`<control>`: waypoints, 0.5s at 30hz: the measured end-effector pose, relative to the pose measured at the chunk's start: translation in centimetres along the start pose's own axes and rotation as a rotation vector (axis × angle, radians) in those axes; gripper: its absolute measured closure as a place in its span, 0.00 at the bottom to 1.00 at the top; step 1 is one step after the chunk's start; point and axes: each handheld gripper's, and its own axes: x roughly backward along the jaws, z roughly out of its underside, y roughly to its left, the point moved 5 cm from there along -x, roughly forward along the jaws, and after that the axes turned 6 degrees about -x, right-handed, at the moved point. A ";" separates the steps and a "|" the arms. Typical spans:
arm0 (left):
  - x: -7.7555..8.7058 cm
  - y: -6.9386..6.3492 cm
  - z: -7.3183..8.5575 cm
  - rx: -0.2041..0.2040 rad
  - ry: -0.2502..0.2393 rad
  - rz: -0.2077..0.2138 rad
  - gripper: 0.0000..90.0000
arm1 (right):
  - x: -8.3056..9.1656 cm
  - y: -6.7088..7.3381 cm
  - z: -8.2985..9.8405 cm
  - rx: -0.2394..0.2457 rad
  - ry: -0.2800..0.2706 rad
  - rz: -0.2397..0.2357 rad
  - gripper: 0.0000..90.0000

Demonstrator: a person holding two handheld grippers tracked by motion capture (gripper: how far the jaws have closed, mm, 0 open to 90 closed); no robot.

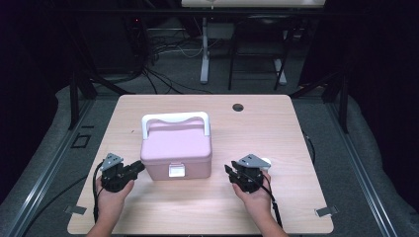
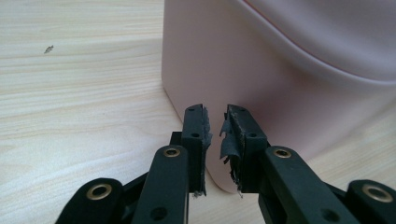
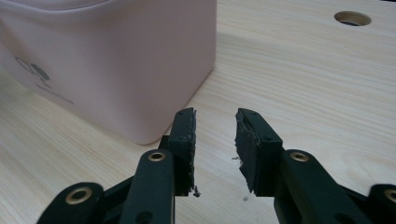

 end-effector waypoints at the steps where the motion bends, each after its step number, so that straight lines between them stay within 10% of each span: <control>1: -0.1 0.1 0.0 -0.002 -0.002 -0.006 0.87 | 0.0 0.0 0.0 0.000 0.000 0.000 0.75; 15: -0.7 -0.1 0.1 -0.039 -0.037 0.015 1.00 | -2.9 0.8 0.1 0.000 0.015 -0.014 0.87</control>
